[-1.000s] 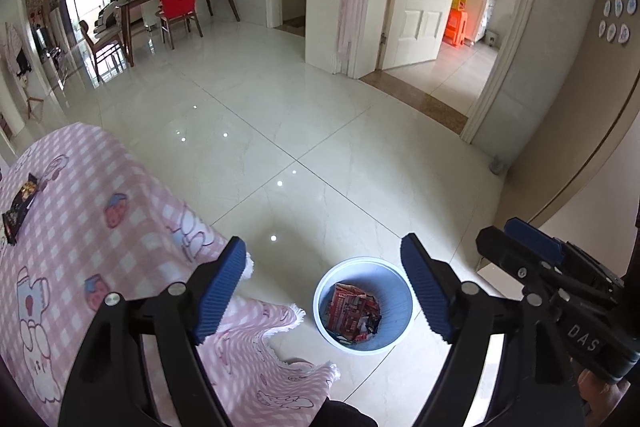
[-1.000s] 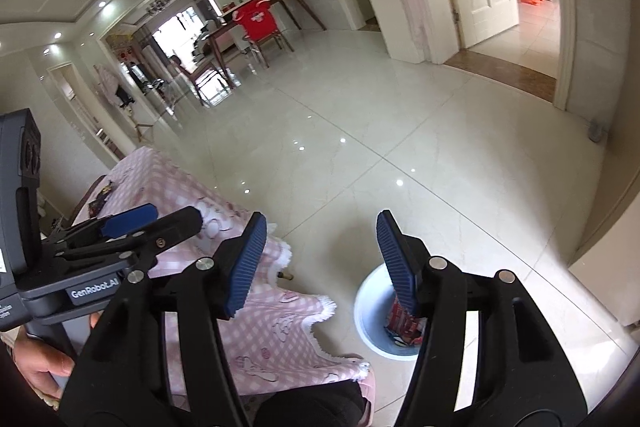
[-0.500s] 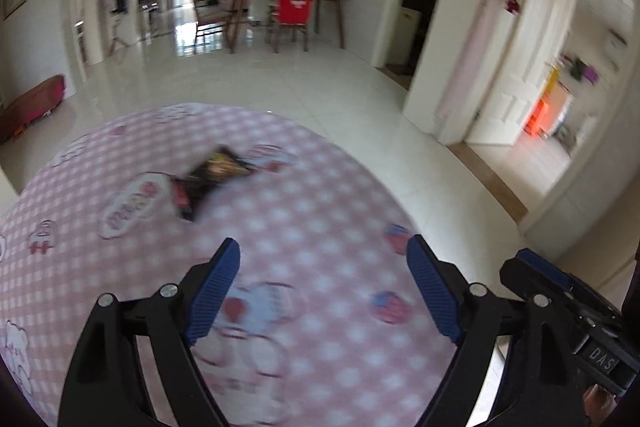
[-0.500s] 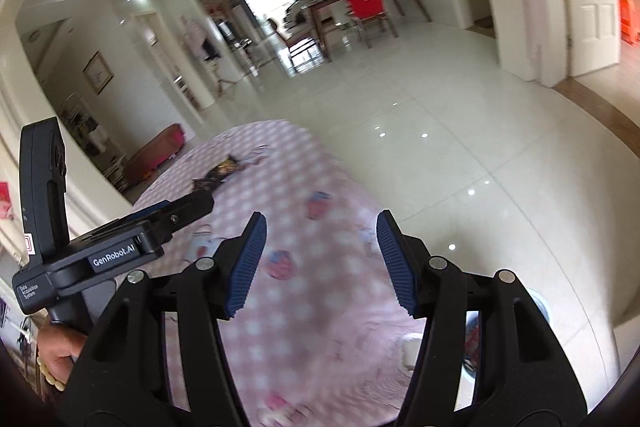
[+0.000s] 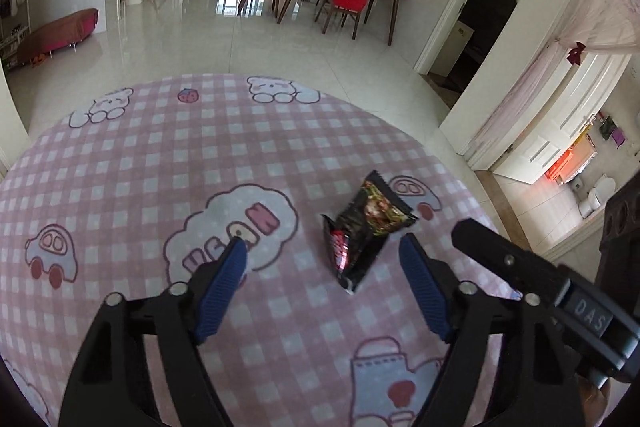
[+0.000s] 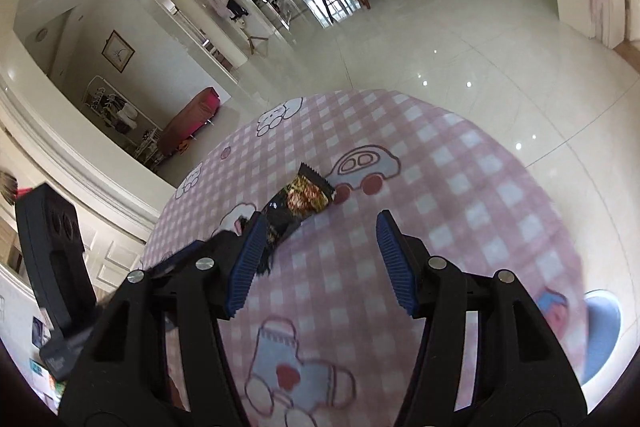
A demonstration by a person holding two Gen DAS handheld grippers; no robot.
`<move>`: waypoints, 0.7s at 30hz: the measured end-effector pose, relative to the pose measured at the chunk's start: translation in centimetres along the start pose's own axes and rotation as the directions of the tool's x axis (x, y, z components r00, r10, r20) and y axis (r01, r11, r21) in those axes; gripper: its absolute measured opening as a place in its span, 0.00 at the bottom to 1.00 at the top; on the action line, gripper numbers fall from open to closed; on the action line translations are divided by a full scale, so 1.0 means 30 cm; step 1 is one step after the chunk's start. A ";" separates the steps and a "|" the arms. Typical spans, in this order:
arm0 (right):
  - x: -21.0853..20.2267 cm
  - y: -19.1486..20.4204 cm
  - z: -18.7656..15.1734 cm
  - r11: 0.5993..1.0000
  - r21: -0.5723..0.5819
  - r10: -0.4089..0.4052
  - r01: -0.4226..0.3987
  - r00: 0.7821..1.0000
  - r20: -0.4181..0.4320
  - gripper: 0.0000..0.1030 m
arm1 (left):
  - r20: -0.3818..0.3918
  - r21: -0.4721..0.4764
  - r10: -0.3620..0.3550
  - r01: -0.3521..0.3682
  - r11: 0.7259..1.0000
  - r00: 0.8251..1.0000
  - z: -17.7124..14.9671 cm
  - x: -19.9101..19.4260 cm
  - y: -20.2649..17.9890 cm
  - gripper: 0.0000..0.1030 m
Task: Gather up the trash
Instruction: 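Move both open grippers to the table toward the last dark-red snack bag, then close the left gripper on the dark-red snack bag and lift it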
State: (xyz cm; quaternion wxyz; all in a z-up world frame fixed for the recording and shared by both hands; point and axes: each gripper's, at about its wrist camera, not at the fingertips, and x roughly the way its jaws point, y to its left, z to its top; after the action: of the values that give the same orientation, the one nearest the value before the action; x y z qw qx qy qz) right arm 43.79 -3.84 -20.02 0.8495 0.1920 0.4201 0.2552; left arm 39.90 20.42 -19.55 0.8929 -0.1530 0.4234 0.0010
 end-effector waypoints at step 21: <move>0.148 -0.009 0.025 0.998 0.011 0.058 -0.057 0.997 -0.050 0.02 | -0.029 0.114 -0.008 0.011 0.993 1.000 0.016 0.123 -0.072 0.17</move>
State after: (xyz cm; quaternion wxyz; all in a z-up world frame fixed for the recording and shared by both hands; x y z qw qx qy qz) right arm 46.78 -1.51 -22.47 0.8301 0.2015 0.4367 0.2822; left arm 42.91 18.03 -21.47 0.8942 -0.1037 0.4345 -0.0296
